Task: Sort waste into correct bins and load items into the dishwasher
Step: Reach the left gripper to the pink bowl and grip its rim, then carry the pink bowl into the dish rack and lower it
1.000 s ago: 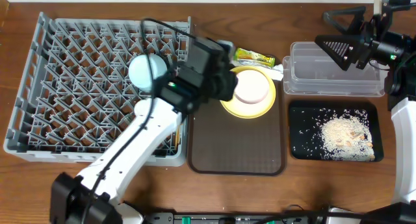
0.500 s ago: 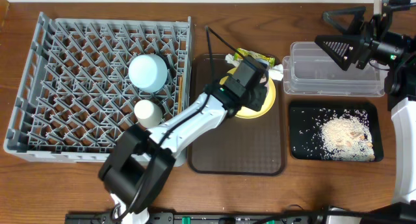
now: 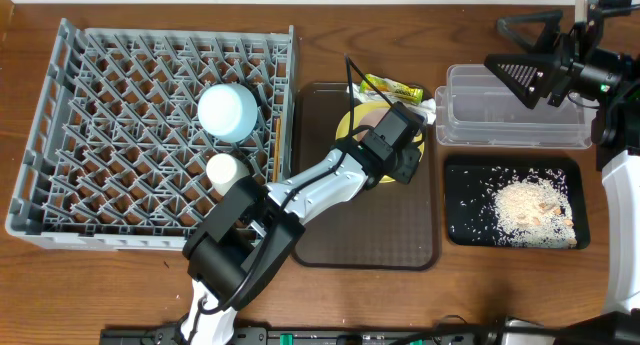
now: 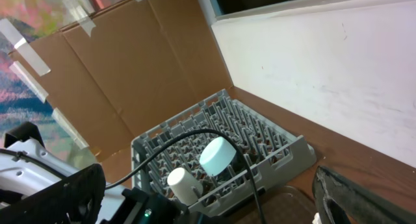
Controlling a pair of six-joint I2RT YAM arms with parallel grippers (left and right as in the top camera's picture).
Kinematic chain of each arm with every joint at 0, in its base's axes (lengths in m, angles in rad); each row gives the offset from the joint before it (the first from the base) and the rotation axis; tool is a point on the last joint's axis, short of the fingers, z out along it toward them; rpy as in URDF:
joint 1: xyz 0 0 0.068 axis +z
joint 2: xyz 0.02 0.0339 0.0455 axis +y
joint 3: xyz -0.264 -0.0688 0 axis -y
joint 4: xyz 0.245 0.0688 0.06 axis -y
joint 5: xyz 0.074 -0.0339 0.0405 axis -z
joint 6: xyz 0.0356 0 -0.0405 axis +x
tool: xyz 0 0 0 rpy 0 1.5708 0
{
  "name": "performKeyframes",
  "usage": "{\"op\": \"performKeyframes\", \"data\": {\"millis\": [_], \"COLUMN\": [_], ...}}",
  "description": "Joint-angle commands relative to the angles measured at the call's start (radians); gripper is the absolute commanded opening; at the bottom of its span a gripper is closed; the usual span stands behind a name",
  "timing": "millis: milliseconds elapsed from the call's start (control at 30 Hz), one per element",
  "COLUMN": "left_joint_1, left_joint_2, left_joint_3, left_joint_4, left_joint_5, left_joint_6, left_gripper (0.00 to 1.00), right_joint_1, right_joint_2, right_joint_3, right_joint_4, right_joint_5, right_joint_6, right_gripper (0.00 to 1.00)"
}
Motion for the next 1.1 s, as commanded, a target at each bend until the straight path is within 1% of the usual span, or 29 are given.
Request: {"op": "performKeyframes", "data": {"millis": [0, 100, 133, 200, 367, 500, 567, 733, 867, 933, 1000, 1033, 1067], "left_joint_1": [0.001, 0.001, 0.001, 0.001, 0.001, 0.001, 0.002, 0.034, 0.102, 0.178, 0.257, 0.343, 0.399], "left_joint_2": [0.004, 0.004, 0.004, 0.004, -0.003, -0.057, -0.108, -0.302, -0.435, -0.51, -0.557, -0.589, -0.603], "left_joint_3": [0.001, -0.001, -0.001, -0.001, 0.0, 0.001, 0.001, 0.001, 0.001, 0.001, 0.001, 0.001, 0.001], "left_joint_4": [-0.003, -0.006, -0.007, -0.009, -0.006, -0.002, -0.002, -0.006, -0.027, -0.069, -0.11, -0.137, -0.145], "left_joint_5": [-0.087, -0.129, -0.128, -0.128, -0.128, -0.128, -0.128, -0.128, -0.124, -0.078, 0.01, 0.109, 0.182], "left_joint_6": [0.016, 0.016, 0.016, 0.016, 0.016, 0.016, 0.016, 0.015, 0.014, 0.011, 0.002, -0.041, -0.071], "left_gripper": [0.28, 0.2, 0.19, 0.08, 0.08, 0.08, 0.08, 0.08, 0.08, 0.08, 0.08, 0.08, 0.08], "right_joint_1": [-0.007, -0.007, -0.007, -0.007, -0.007, -0.007, -0.007, -0.007, -0.007, -0.007, -0.007, -0.007, -0.007], "right_joint_2": [0.001, 0.001, 0.001, 0.001, 0.001, 0.001, 0.001, 0.001, 0.001, 0.001, 0.001, 0.001, 0.001], "right_joint_3": [0.0, 0.0, 0.0, 0.0, 0.0, 0.0, 0.0, 0.0, 0.0, 0.0, 0.0, 0.0, 0.0], "right_joint_4": [0.0, 0.0, 0.0, 0.0, 0.0, 0.0, 0.0, 0.0, 0.0, 0.0, 0.0, 0.0, 0.0], "right_joint_5": [-0.001, -0.001, -0.001, -0.001, -0.001, -0.001, -0.001, -0.001, -0.001, -0.001, -0.001, -0.001, -0.001], "right_joint_6": [0.002, 0.002, 0.002, 0.003, 0.002, 0.002, 0.002, 0.002, 0.002, 0.002, 0.002, 0.002, 0.002], "right_gripper": [0.99, 0.99, 0.99, 0.99, 0.99, 0.99, 0.99, 0.99, 0.99, 0.99, 0.99, 0.99, 0.99]}}
